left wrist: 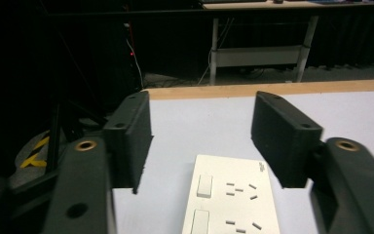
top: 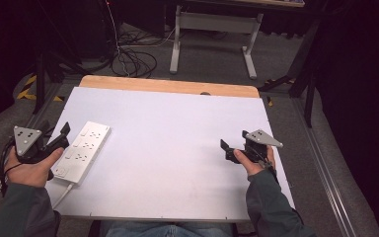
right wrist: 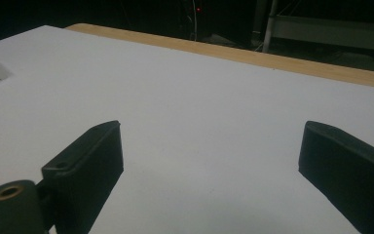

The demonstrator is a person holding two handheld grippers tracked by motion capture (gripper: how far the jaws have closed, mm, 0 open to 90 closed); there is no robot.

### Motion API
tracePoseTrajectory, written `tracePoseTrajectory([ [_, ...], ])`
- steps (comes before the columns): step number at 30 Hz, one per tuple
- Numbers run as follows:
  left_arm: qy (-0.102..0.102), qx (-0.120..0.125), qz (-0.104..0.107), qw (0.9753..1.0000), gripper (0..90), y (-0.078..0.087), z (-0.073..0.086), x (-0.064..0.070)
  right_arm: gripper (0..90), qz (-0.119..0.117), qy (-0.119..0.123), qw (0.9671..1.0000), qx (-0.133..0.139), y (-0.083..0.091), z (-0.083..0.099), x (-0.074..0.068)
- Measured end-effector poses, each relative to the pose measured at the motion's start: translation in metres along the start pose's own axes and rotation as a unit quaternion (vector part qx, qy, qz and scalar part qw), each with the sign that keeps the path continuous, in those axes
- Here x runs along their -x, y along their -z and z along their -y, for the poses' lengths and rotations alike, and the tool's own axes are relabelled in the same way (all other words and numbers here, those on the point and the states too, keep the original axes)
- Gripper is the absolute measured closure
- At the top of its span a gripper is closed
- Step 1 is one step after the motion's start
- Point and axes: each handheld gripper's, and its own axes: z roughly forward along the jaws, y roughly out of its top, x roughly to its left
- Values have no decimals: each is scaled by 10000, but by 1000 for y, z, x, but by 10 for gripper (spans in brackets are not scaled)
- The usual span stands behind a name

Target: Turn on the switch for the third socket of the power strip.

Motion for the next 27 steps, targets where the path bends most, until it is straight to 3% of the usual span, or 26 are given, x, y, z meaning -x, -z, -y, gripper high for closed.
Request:
tracePoseTrajectory([
  [16, -118, -228, 54, 9997, 710, -3, -1, -3, 104, 4, 67, 10000, -34, 0, 0, -1],
  [27, -192, -277, 138, 9993, 829, -6, -1, -2, 105, 1, 93, 9999, -53, -1, 0, -1],
])
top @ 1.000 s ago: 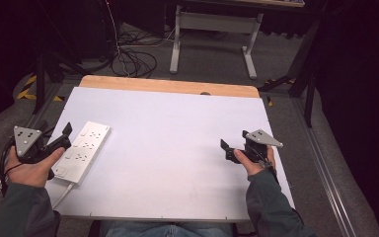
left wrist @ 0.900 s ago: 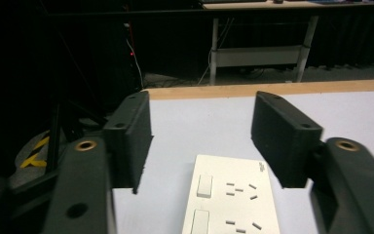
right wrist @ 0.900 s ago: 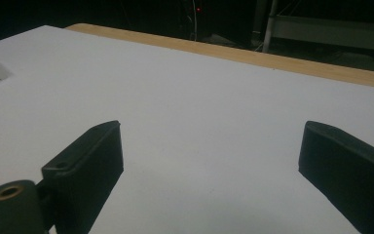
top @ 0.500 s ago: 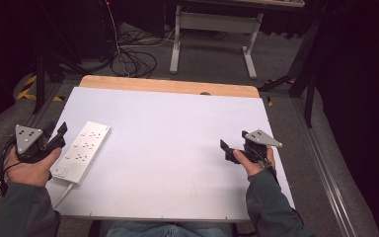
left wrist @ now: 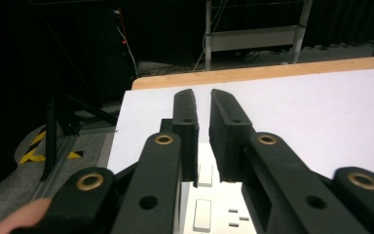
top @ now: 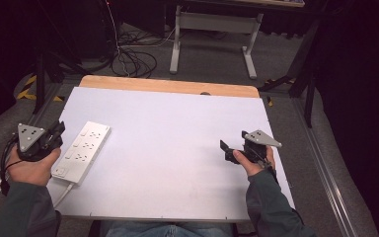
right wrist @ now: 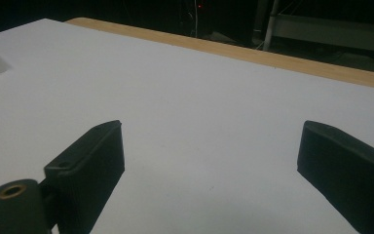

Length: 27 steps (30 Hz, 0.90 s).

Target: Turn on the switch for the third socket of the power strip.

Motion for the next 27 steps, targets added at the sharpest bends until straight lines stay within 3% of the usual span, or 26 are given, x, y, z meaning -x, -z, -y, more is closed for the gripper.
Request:
tracePoseTrajectory([
  [8, 51, -61, 98, 9999, 899, 0, -1, -1, 105, -10, 0, 10000, -8, 0, 0, 0],
  [27, -113, -346, 33, 9993, 900, -15, -2, 0, 107, -23, 18, 10000, -23, -1, 0, 0],
])
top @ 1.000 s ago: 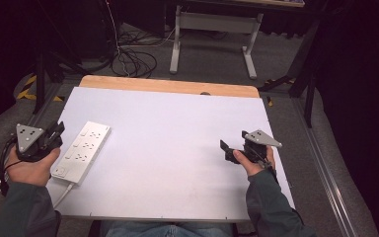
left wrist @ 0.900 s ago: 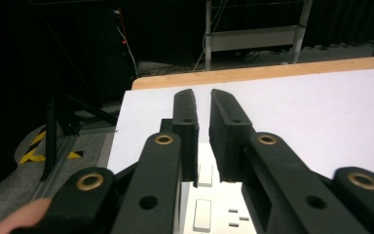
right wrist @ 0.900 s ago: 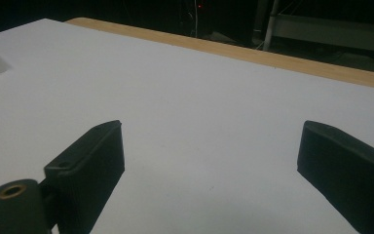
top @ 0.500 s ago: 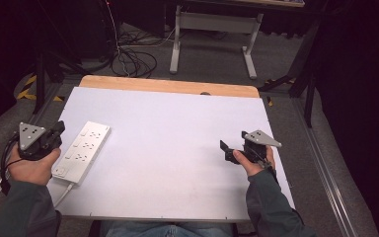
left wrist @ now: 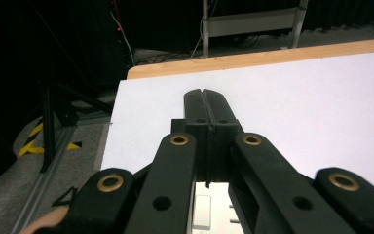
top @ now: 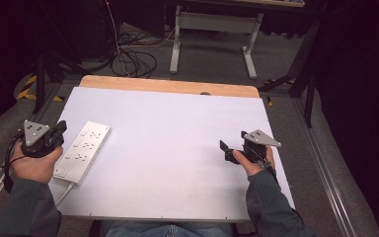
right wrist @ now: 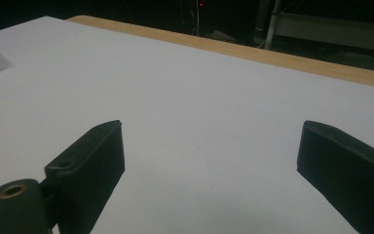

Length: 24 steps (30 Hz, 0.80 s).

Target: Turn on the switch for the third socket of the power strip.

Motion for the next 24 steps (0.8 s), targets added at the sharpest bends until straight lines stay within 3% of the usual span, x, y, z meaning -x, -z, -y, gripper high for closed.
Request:
tracePoseTrajectory([
  [13, -24, -172, 187, 9997, 900, -7, 0, 1, 107, 1, 14, 10000, -10, 0, 0, 0],
  [18, 57, -260, 240, 9994, 900, -15, -1, 3, 107, 7, 11, 10000, -6, 0, 0, 0],
  [20, -63, -291, 252, 9992, 900, -17, -3, 4, 107, 1, 10, 10000, -5, 0, 0, 0],
  [24, -99, -336, 284, 9990, 900, -19, -3, 5, 107, 2, 14, 10000, -14, 0, 0, 0],
])
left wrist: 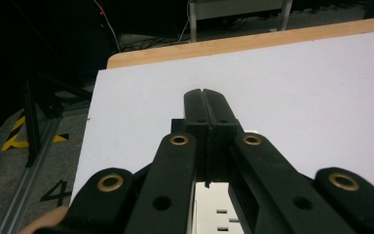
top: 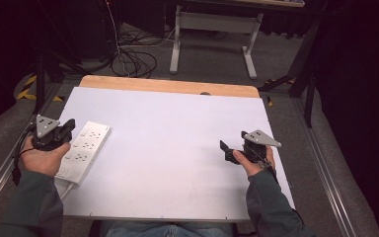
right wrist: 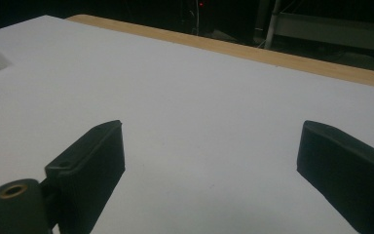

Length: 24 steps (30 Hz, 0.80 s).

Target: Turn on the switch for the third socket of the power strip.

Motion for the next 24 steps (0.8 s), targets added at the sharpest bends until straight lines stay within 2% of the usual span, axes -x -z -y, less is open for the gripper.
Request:
tracePoseTrajectory([
  [12, -94, -298, 10, 9995, 900, -15, -2, -1, 108, -6, 1, 10000, 5, 0, 0, 0],
  [24, -241, -731, 105, 9970, 900, -26, -2, 0, 108, -1, 25, 10000, 6, 0, 0, 0],
])
